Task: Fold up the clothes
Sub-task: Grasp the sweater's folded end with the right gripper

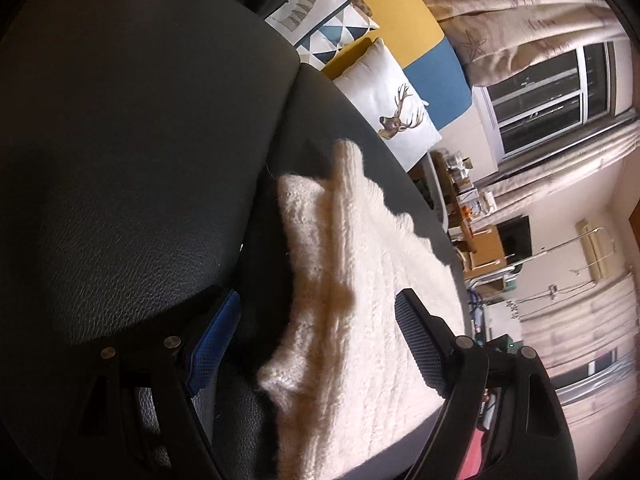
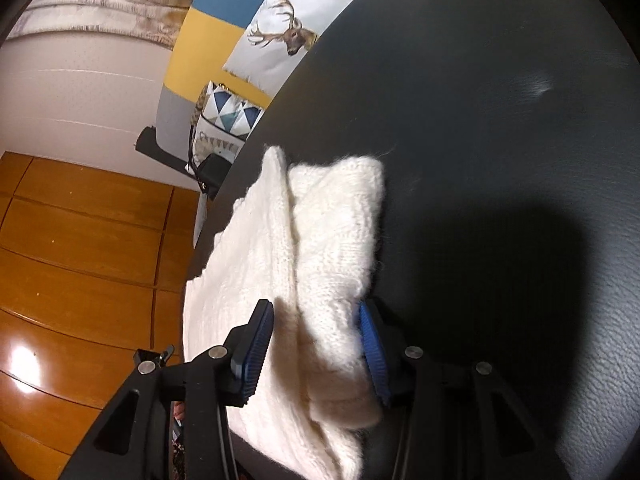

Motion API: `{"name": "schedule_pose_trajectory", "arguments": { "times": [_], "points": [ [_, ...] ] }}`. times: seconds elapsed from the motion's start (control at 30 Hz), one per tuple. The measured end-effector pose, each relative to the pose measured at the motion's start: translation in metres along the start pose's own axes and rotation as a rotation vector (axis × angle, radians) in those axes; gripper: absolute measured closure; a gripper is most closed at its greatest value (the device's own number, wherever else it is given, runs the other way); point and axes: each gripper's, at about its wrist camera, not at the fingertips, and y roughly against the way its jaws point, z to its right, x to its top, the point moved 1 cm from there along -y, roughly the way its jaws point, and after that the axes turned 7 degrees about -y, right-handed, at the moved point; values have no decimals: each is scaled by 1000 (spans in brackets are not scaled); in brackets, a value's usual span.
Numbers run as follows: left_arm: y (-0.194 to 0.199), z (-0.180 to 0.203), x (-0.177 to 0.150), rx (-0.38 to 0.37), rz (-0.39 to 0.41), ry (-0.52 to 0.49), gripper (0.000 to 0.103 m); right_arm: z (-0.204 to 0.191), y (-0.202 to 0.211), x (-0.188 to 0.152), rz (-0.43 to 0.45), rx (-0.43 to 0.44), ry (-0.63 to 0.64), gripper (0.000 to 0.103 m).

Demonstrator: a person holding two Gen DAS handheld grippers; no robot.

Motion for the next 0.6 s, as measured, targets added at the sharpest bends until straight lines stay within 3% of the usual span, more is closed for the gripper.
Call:
{"name": "schedule_pose_trajectory", "arguments": {
  "times": [0.33, 0.6],
  "points": [
    [-23, 20, 9, -4, -119, -113, 21, -6, -17, 9, -56, 14, 2, 59],
    [-40, 33, 19, -71, -166, -134, 21, -14, -35, 14, -75, 33, 31, 58]
  ]
}}
